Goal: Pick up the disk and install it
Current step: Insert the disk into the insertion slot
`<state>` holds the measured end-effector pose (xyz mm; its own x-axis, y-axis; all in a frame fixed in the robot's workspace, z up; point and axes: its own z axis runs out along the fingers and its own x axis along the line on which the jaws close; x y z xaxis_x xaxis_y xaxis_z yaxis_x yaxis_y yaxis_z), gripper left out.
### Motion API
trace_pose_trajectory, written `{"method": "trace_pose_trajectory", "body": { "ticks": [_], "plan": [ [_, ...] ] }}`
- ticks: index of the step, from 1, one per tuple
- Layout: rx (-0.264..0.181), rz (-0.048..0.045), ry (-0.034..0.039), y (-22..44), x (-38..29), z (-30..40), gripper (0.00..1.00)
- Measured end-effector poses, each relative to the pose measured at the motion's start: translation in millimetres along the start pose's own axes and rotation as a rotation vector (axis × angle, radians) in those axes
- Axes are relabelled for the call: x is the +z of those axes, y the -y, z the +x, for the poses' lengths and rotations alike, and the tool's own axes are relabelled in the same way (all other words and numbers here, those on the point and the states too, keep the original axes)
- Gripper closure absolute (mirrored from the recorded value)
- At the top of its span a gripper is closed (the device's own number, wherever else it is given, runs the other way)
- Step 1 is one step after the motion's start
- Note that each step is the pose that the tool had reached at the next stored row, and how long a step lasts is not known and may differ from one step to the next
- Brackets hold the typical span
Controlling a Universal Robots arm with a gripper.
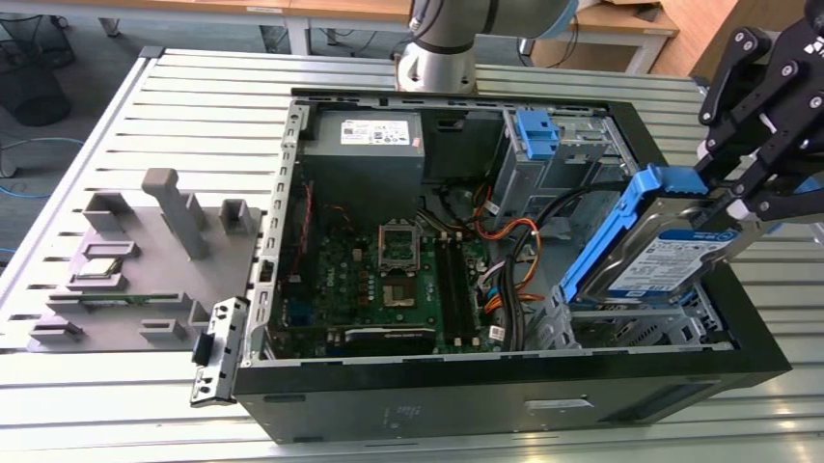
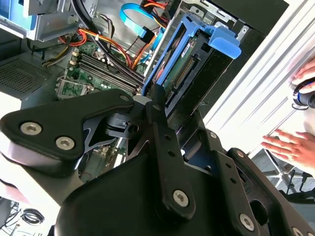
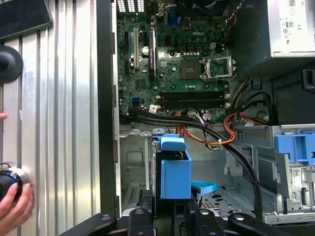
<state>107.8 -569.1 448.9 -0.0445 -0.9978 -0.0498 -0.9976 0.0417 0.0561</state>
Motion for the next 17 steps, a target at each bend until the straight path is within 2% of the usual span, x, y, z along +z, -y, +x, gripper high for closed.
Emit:
{"method": "trace_pose_trajectory", "body": {
  "ticks": [17],
  "plan": [
    [0.0,0.0,0.0001,0.7,10.8,1.3,0.65]
  ]
}}
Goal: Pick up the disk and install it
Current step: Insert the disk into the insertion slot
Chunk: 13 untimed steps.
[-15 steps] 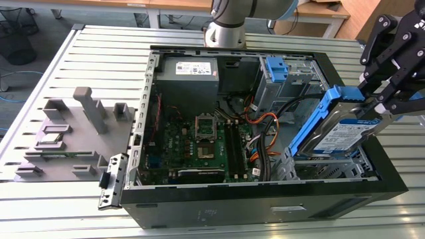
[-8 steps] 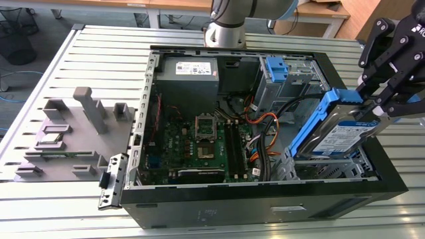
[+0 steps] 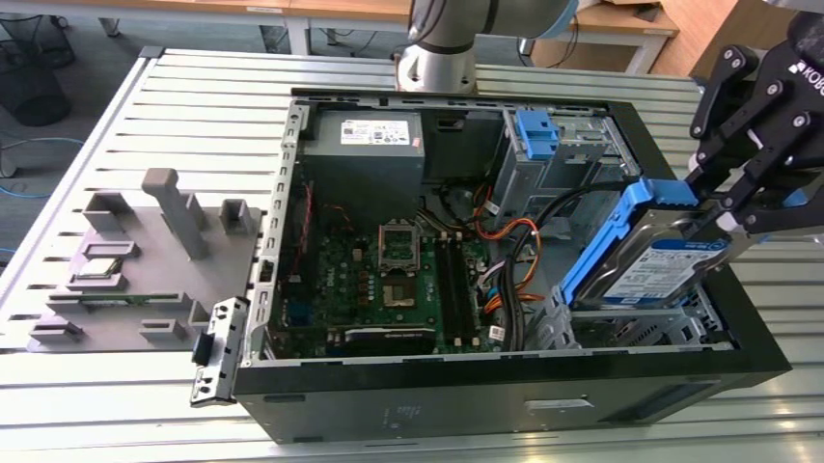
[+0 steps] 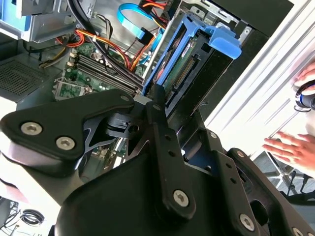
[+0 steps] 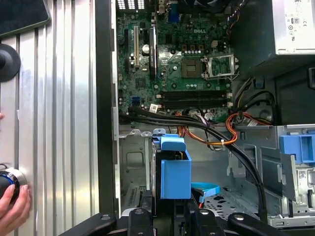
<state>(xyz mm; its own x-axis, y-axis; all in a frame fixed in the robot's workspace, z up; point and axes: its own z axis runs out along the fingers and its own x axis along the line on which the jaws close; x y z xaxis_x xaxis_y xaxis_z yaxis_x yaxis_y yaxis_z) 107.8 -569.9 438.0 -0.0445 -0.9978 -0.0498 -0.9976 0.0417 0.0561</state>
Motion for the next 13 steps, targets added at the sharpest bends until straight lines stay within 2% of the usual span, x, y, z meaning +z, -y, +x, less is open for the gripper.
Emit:
{"method": "trace_pose_trajectory", "body": {
  "ticks": [13],
  "plan": [
    [0.0,0.0,0.0001,0.9,15.2,1.5,0.65]
  ]
}}
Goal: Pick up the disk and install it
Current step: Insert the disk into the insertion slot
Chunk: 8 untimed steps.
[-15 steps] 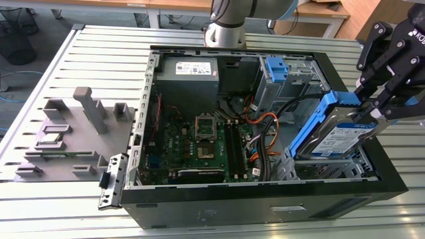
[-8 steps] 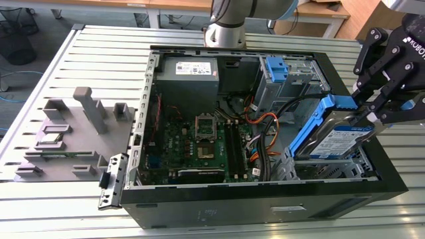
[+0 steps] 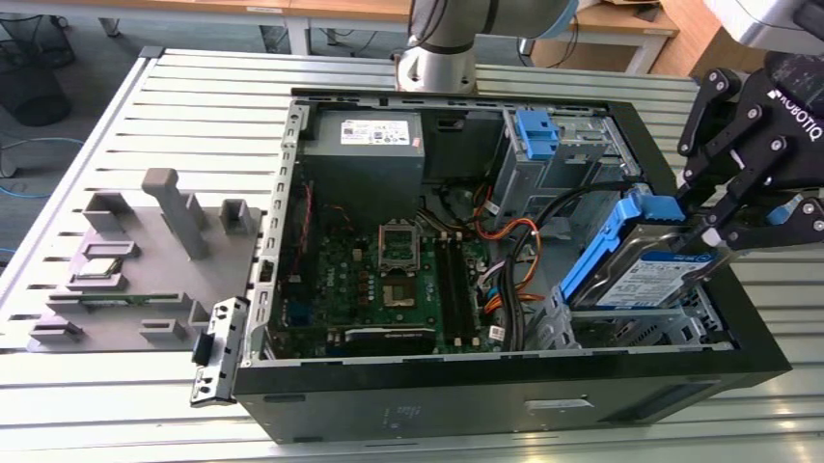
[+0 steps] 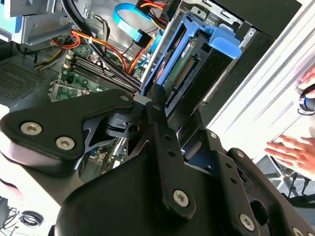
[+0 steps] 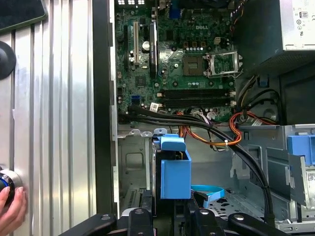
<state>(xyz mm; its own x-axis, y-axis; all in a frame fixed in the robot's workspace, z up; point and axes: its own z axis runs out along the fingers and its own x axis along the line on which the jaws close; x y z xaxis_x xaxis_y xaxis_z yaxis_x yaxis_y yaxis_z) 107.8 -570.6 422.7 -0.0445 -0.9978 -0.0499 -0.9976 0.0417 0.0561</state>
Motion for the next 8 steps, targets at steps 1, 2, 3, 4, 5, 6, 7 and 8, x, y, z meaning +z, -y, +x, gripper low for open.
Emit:
{"method": "trace_pose_trajectory", "body": {
  "ticks": [1,2,3,4,5,6,7,8],
  "plan": [
    [0.0,0.0,-0.0001,0.1,1.4,0.2,0.65],
    [0.0,0.0,0.0,0.2,2.8,0.3,0.65],
    [0.0,0.0,0.0,0.2,4.2,0.5,0.65],
    [0.0,0.0,0.0,0.3,5.7,0.6,0.65],
    [0.0,0.0,0.0,0.4,7.1,0.8,0.65],
    [0.0,0.0,0.0,0.5,8.6,0.9,0.65],
    [0.0,0.0,0.0,0.6,10.0,1.1,0.65],
    [0.0,0.0,-0.0001,0.7,11.5,1.2,0.65]
  ]
}}
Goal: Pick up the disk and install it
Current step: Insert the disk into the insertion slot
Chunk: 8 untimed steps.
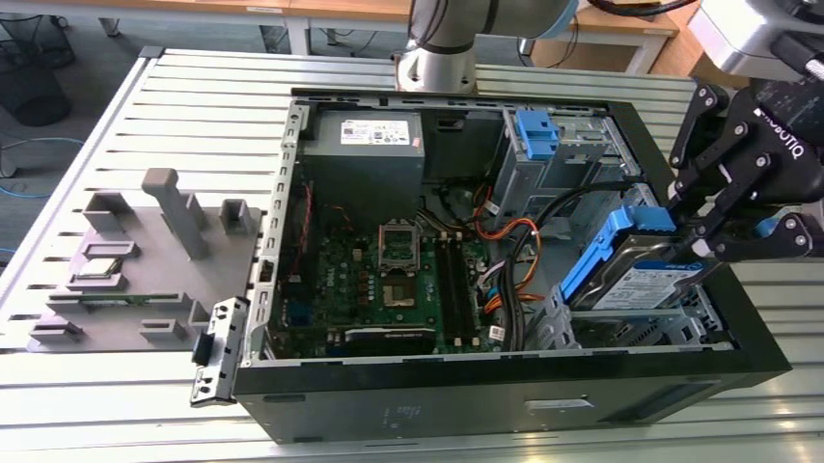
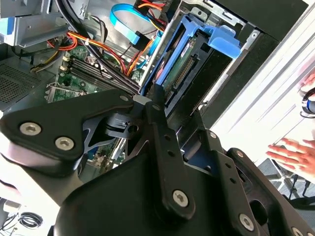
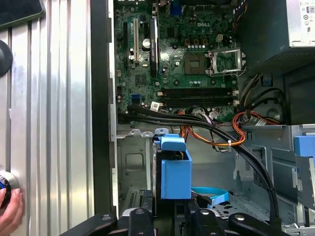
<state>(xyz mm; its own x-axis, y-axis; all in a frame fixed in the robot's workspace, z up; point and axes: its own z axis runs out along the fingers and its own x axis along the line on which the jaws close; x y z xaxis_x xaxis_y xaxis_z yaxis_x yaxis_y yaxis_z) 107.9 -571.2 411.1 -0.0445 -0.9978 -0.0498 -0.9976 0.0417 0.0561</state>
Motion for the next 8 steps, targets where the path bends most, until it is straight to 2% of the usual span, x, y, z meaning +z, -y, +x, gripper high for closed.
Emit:
{"method": "trace_pose_trajectory", "body": {
  "ticks": [5,8],
  "plan": [
    [0.0,0.0,0.0001,0.4,7.3,0.7,0.65],
    [0.0,0.0,-0.0001,0.5,8.8,0.8,0.65]
  ]
}}
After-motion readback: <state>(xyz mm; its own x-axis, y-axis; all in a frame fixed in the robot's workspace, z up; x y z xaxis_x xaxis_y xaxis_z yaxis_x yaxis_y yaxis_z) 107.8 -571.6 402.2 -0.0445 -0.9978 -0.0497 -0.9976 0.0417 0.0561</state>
